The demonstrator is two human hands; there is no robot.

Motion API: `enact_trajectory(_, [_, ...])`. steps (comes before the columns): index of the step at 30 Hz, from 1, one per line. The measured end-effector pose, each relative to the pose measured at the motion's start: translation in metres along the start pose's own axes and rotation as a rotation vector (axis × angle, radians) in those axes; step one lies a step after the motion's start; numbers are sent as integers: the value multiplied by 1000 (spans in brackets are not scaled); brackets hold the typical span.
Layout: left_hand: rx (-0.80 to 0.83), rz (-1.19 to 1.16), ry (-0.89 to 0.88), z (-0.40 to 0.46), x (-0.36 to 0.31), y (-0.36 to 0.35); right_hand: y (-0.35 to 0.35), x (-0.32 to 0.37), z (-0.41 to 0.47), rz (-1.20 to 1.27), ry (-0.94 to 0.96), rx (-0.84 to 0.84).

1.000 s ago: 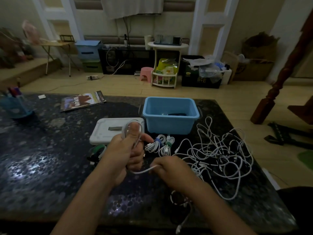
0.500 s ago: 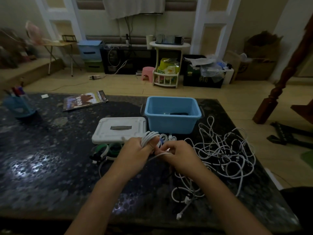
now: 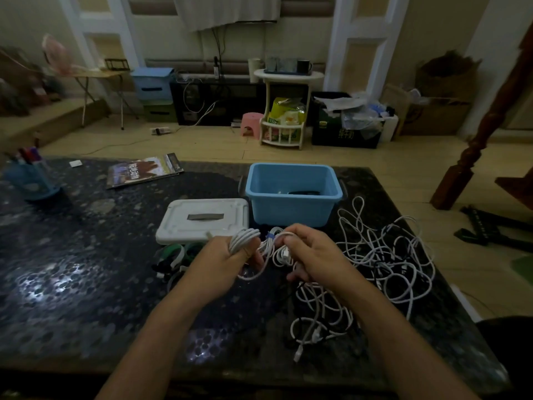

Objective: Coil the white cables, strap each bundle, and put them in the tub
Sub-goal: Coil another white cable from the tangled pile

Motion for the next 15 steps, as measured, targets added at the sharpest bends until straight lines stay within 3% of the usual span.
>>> enact_trajectory(7, [-53, -59, 99, -2, 4, -2, -18, 0, -2, -376, 132, -42])
enact_trajectory(11, [-32, 15, 123, -3, 6, -10, -28, 0, -4, -452, 156, -80])
enact_trajectory(15, [-77, -70, 132, -3, 5, -13, -32, -1, -3, -430, 143, -74])
Point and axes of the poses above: each hand's wrist, its own z-axis towards the middle knuckle, its own y-axis out of the back of the hand, x = y × z, the point moved 6 cm from there along z, towards the middle knuckle, and after that the axes turned 14 degrees about -y, right-handed, at the moved point
